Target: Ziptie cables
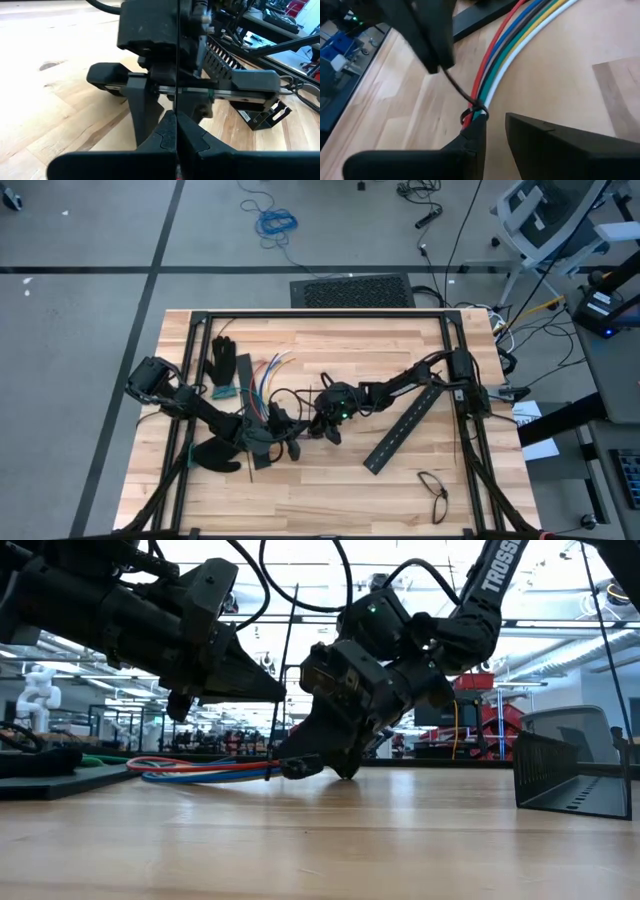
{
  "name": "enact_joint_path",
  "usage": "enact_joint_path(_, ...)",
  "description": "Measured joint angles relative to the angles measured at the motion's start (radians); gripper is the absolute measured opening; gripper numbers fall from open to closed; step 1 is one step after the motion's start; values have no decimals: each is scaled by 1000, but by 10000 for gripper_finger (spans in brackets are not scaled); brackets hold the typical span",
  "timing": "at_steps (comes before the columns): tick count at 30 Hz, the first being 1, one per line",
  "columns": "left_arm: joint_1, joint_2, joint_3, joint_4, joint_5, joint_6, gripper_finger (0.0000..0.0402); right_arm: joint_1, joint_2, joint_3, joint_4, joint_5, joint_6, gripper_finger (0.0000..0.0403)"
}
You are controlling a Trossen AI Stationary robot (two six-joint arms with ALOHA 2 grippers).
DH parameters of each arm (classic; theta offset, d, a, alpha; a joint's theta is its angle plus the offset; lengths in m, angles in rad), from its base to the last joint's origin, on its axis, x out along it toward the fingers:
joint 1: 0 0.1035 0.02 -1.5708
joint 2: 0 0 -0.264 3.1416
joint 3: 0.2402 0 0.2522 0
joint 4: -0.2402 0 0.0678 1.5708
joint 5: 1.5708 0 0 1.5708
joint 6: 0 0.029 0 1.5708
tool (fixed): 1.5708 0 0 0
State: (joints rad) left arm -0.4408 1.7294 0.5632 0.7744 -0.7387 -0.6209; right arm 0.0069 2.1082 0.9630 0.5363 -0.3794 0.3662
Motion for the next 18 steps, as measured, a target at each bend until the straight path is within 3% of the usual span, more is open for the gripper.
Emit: enact_joint_path(18,0,0,0,-8,0,0,0,20,2,-1,52,8,15,68)
